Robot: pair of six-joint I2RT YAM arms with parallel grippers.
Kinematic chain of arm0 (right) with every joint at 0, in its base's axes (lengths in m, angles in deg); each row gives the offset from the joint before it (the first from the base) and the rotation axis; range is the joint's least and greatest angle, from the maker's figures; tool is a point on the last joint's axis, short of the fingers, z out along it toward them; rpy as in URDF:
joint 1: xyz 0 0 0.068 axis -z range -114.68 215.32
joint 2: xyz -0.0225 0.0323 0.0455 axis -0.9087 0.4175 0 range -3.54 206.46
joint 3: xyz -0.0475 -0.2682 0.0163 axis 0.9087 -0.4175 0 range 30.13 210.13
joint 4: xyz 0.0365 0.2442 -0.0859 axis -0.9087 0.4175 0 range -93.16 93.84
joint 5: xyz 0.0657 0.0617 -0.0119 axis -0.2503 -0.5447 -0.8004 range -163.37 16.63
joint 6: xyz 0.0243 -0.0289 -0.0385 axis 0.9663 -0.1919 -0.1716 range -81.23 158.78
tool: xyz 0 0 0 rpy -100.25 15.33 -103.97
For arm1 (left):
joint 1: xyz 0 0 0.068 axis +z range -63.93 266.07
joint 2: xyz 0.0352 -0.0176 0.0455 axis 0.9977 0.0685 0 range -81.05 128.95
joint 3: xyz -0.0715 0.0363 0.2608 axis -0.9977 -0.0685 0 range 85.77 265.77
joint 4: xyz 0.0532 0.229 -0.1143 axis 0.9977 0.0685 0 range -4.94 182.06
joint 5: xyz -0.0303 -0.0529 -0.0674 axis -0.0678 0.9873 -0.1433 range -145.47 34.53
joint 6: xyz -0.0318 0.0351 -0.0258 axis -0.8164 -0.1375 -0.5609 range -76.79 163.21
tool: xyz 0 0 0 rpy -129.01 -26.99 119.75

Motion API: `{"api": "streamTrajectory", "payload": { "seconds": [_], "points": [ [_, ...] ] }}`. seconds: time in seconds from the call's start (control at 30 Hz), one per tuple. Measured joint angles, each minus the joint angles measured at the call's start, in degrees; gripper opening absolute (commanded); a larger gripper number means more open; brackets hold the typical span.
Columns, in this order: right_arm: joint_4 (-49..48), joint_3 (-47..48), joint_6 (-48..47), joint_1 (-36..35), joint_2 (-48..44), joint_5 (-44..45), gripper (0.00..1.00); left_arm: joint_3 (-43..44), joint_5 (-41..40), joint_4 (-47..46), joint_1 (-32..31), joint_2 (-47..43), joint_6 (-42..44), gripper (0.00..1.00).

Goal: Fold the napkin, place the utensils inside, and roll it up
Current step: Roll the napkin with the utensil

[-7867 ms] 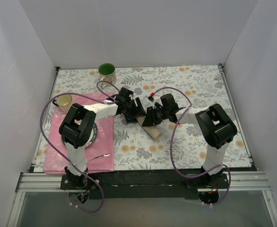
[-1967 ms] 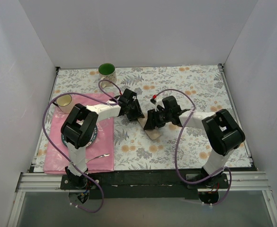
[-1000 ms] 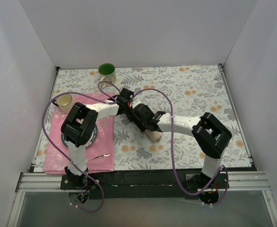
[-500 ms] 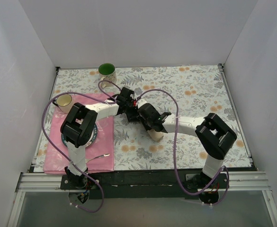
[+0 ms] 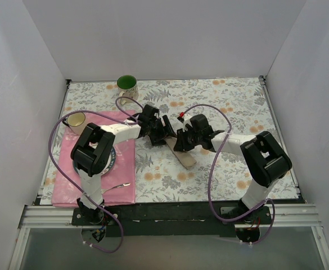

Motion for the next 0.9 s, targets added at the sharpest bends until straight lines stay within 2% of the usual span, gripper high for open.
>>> {"api": "streamTrajectory", "payload": {
  "seconds": [0.13, 0.37, 0.47, 0.5, 0.6, 0.73, 0.9],
  "points": [
    [-2.56, -0.28, 2.49, 3.78, 2.23, -8.22, 0.30, 0.92, -2.71, 1.42, -1.16, 0.00, -0.59, 0.73],
    [-10.80, -1.88, 9.07, 8.68, 6.71, -21.09, 0.32, 2.03, -7.28, 3.02, -3.10, 0.20, -2.32, 0.68],
    [-16.52, -4.11, 13.18, 10.93, 8.33, -25.62, 0.37, 2.49, -8.85, 3.76, -3.65, 0.37, -2.51, 0.59],
    [-17.46, -4.48, 14.01, 11.34, 8.66, -26.60, 0.39, 2.49, -9.31, 3.82, -3.76, 0.46, -2.58, 0.51],
    [-17.79, -4.57, 14.97, 11.69, 8.90, -27.78, 0.45, 2.43, -10.47, 4.22, -3.96, 0.63, -2.08, 0.46],
    [-15.45, -3.78, 13.60, 11.63, 8.52, -27.89, 0.55, 2.14, -10.67, 3.91, -4.00, 0.68, -1.40, 0.46],
    [-3.19, -1.03, 5.42, 8.94, 3.30, -19.63, 0.70, 1.88, -10.10, 3.04, -4.00, 0.68, -0.90, 0.46]
  ]
}}
